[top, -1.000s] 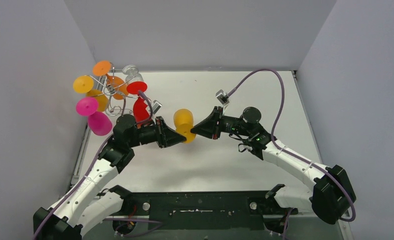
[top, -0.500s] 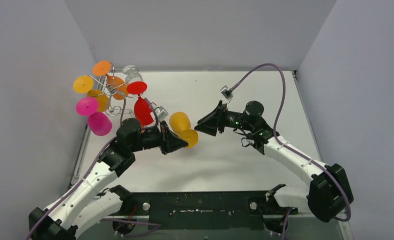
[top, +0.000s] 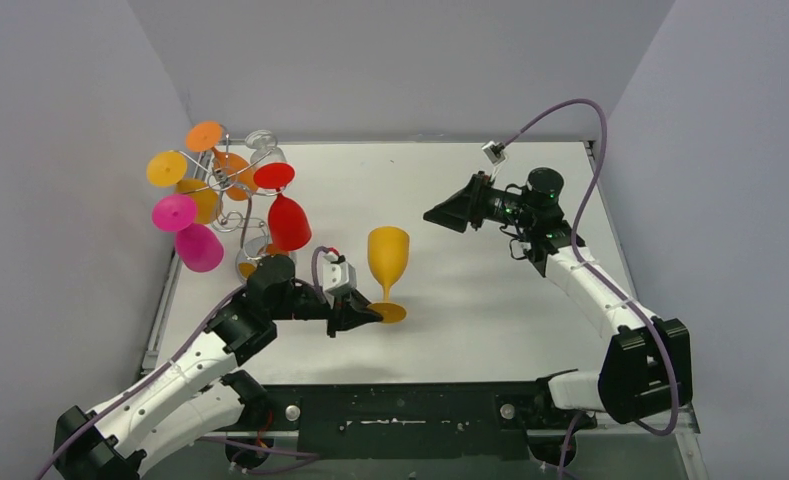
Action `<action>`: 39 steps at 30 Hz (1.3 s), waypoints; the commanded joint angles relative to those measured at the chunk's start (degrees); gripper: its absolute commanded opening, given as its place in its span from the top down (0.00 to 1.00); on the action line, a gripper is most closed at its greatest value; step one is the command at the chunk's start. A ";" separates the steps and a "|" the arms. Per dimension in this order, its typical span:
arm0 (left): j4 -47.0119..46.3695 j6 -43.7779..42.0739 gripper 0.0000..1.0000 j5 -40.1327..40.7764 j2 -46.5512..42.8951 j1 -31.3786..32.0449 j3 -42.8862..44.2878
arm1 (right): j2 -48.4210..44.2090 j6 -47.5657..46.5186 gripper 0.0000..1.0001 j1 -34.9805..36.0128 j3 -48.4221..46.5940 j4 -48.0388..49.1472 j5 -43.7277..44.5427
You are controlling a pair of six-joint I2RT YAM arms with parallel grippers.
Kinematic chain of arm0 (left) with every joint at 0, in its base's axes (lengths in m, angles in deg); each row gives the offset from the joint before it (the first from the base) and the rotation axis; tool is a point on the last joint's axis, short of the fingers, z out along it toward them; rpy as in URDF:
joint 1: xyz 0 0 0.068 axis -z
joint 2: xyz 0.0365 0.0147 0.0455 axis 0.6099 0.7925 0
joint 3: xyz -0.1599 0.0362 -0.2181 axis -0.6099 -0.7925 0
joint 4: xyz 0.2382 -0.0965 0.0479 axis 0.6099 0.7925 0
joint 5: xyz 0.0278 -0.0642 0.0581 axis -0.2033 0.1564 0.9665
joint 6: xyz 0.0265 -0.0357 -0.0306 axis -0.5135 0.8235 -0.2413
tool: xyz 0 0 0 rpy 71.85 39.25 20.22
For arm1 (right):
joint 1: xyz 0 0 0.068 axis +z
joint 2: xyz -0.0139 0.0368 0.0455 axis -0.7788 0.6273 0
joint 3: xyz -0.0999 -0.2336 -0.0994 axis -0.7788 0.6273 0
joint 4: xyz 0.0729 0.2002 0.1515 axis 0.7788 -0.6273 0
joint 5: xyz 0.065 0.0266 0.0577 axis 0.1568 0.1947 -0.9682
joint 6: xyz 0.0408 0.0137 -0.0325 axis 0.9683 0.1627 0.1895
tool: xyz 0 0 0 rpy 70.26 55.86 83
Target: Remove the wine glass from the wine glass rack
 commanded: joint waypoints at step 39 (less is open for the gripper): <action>25.02 -46.51 1.00 -0.36 1.79 0.17 9.45 | 8.82 -18.90 0.90 12.48 -18.44 -27.30 -23.78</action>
